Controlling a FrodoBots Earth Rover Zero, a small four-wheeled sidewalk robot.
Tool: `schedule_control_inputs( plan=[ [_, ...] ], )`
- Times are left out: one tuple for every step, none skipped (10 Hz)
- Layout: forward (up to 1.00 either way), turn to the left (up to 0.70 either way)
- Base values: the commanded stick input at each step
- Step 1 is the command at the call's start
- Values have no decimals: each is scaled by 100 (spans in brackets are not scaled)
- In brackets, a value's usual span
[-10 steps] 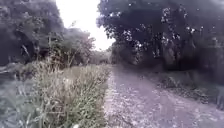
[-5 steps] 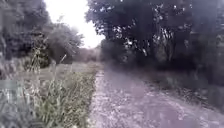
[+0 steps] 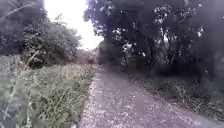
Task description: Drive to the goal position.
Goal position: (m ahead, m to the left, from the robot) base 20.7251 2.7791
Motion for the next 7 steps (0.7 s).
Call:
schedule_control_inputs(
  plan=[
    [85,1],
    [85,1],
    [85,1],
    [85,1],
    [85,1],
    [85,1],
    [85,1]
  ],
)
